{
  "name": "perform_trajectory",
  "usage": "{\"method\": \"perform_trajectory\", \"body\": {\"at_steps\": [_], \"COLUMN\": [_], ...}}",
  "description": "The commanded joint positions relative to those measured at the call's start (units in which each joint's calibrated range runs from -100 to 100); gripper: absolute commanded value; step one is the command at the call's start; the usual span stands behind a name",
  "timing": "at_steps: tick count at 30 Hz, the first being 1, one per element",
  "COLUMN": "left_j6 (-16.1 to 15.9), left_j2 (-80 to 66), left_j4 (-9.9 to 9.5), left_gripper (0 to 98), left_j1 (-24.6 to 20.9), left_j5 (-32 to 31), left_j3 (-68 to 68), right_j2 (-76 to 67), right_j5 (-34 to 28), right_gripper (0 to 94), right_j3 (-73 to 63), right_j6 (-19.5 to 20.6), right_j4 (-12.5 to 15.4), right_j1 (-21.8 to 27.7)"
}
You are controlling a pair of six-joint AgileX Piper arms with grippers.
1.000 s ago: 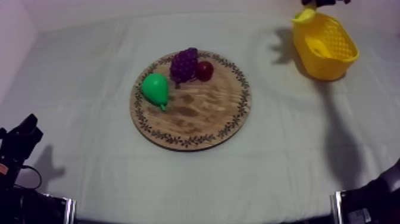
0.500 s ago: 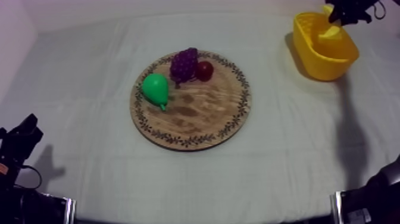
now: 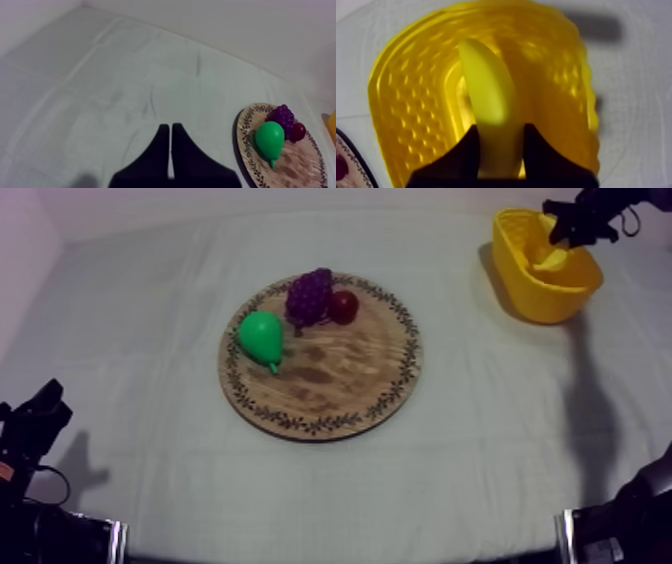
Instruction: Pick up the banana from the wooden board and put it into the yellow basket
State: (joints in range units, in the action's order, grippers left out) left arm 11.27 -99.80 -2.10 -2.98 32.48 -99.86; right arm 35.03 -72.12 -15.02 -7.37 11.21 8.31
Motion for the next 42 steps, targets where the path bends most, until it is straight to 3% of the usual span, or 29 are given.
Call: {"method": "perform_trajectory", "body": {"at_steps": [1, 13, 29, 32, 38, 42], "left_j6": [0.0, -0.1, -0.1, -0.1, 0.0, 0.0], "left_j2": [0.0, 0.0, 0.0, 0.0, 0.0, 0.0], "left_j4": [-0.03, -0.03, -0.03, -0.03, -0.03, -0.03], "left_gripper": [0.1, 0.1, 0.1, 0.1, 0.1, 0.1], "left_j1": [0.0, 0.0, 0.0, 0.0, 0.0, 0.0], "left_j5": [0.0, 0.0, 0.0, 0.0, 0.0, 0.0], "left_j3": [0.0, 0.0, 0.0, 0.0, 0.0, 0.0], "right_j2": [0.2, 1.8, -1.8, -3.5, -10.1, -16.6], "right_j5": [0.5, 3.9, 8.5, 10.1, 14.8, 18.1], "right_gripper": [13.9, 19.1, 42.2, 35.3, 8.6, 2.2], "right_j3": [0.7, 2.3, 7.1, 9.0, 15.9, 21.9], "right_j6": [-0.1, 0.2, 4.8, 4.8, 2.8, 0.8], "right_j4": [0.0, -0.3, -3.3, -3.1, -0.9, 0.3], "right_j1": [-0.2, -0.8, -2.3, -2.1, -0.7, 0.7]}}
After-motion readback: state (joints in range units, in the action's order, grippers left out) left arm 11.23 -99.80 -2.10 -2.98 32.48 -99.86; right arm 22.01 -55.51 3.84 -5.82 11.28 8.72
